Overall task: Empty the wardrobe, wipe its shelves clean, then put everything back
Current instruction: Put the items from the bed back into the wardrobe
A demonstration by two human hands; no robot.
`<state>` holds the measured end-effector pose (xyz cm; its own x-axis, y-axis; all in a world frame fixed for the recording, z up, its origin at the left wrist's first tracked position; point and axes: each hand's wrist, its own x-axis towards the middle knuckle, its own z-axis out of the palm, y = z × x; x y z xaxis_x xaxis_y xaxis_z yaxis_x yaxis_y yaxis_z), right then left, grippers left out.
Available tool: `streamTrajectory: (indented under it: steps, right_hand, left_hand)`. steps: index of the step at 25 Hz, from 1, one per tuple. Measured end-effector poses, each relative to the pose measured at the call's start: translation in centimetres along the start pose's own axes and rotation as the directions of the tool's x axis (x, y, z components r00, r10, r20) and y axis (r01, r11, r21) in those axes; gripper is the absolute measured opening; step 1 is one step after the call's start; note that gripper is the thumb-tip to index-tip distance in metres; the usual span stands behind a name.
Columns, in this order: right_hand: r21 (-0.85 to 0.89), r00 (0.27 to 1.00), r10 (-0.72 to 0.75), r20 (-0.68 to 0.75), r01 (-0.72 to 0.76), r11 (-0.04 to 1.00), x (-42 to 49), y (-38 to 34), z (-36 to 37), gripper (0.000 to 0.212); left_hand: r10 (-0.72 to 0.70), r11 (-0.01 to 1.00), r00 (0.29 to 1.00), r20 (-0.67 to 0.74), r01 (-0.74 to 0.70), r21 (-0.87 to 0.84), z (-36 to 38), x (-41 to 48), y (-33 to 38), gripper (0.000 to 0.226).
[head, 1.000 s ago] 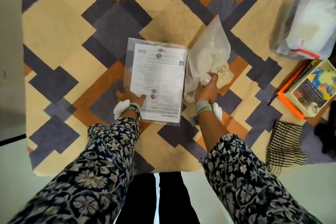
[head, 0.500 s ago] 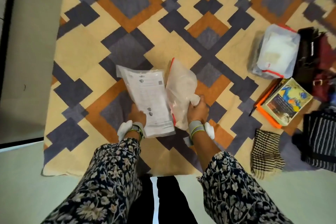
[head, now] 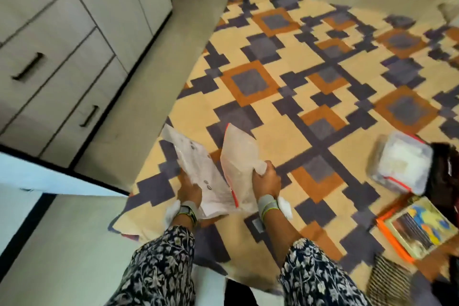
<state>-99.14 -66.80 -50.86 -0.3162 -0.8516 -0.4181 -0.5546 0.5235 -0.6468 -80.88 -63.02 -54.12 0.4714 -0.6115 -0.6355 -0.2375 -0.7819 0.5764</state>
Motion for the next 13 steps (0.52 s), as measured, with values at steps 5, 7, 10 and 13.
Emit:
streamTrajectory:
  steps: [5,7,10,13]
  right_hand:
    - [-0.018,0.97,-0.238,0.053,0.24,0.971,-5.2,-8.0,4.0,0.028]
    - [-0.016,0.896,-0.414,0.162,0.421,0.907,-13.2,-13.5,9.7,0.025]
    - [0.032,0.826,-0.517,0.224,0.524,0.851,-21.1,-18.8,15.3,0.022]
    - [0.068,0.759,-0.601,0.25,0.606,0.793,-27.2,-22.4,20.4,0.025]
  left_hand:
    - [0.003,0.977,0.991,-0.137,-0.032,-0.212,-10.6,-2.5,-0.5,0.058]
    - [-0.064,0.963,0.964,-0.257,-0.008,-0.269,-20.2,-3.4,-6.0,0.057]
    - [-0.085,0.941,0.927,-0.365,-0.046,-0.336,-29.3,-4.4,-11.3,0.055]
    - [-0.085,0.918,0.895,-0.438,-0.1,-0.384,-36.6,-5.8,-15.5,0.052]
